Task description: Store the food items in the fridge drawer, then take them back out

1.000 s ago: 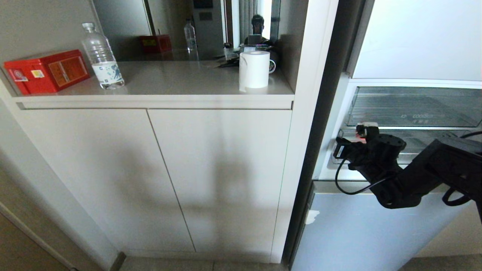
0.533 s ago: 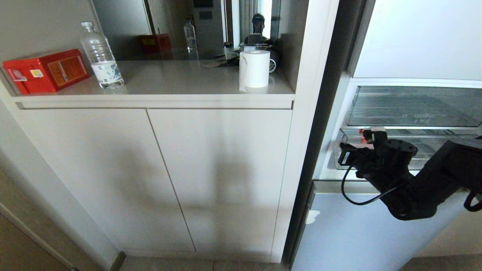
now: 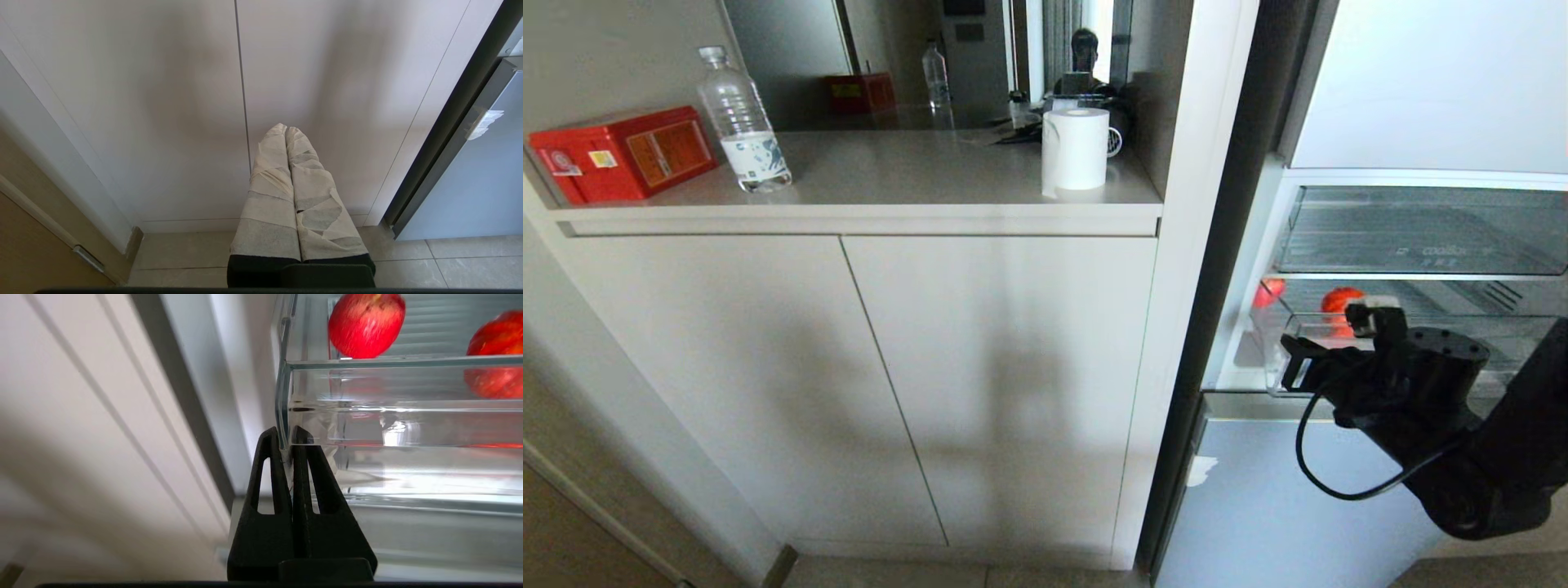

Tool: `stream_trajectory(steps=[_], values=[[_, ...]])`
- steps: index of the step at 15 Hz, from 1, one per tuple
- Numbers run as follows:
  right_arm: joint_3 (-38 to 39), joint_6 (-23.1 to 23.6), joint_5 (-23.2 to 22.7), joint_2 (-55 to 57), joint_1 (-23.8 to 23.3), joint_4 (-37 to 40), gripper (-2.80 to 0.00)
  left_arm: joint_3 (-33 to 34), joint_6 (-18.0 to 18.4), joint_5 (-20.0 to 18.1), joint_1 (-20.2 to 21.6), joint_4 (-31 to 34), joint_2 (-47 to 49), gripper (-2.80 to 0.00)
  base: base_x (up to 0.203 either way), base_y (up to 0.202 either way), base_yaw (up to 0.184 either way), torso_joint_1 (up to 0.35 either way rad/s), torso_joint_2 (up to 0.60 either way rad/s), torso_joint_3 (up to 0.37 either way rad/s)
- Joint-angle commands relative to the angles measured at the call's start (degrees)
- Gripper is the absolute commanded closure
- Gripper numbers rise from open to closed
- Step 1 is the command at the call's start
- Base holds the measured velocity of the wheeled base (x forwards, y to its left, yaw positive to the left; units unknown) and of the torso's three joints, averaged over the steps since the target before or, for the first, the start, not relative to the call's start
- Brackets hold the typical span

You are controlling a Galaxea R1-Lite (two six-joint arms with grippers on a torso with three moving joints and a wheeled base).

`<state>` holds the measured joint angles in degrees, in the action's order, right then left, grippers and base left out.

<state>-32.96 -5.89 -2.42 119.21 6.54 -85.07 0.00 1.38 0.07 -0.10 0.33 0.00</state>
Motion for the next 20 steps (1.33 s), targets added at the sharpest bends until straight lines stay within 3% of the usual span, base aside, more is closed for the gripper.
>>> stream_trajectory(steps=[1, 3, 4, 11, 15, 18, 20], values=[[6.38, -0.13, -0.01, -3.06, 1.04, -2.26, 0.0, 0.0, 0.03, 0.01, 0.01, 0.02, 0.09, 0.0, 0.0, 0.0, 0.0, 0.0, 0.0, 0.0], [9.82, -0.35, -0.03, -4.32, 1.33, -2.57, 0.0, 0.0, 0.03, 0.01, 0.01, 0.02, 0.09, 0.0, 0.0, 0.0, 0.0, 0.0, 0.0, 0.0], [10.35, -0.27, 0.0, -4.42, 1.37, -2.59, -2.8, 0.0, 0.03, 0.01, 0.01, 0.02, 0.09, 0.0, 0.0, 0.0, 0.0, 0.0, 0.0, 0.0], [17.58, -0.08, 0.14, -9.07, 2.25, -2.59, -2.8, 0.0, 0.03, 0.01, 0.01, 0.02, 0.09, 0.0, 0.0, 0.0, 0.0, 0.0, 0.0, 0.0], [26.99, -0.2, 0.66, -16.08, 2.16, -2.59, -2.8, 0.0, 0.03, 0.01, 0.01, 0.02, 0.09, 0.0, 0.0, 0.0, 0.0, 0.0, 0.0, 0.0], [29.46, -0.01, 8.18, -20.05, 1.03, -2.59, -2.8, 0.0, 0.03, 0.01, 0.01, 0.02, 0.09, 0.0, 0.0, 0.0, 0.0, 0.0, 0.0, 0.0], [28.62, 0.43, 9.0, -22.94, -2.07, -2.59, -2.8, 0.0, 0.03, 0.01, 0.01, 0.02, 0.09, 0.0, 0.0, 0.0, 0.0, 0.0, 0.0, 0.0]])
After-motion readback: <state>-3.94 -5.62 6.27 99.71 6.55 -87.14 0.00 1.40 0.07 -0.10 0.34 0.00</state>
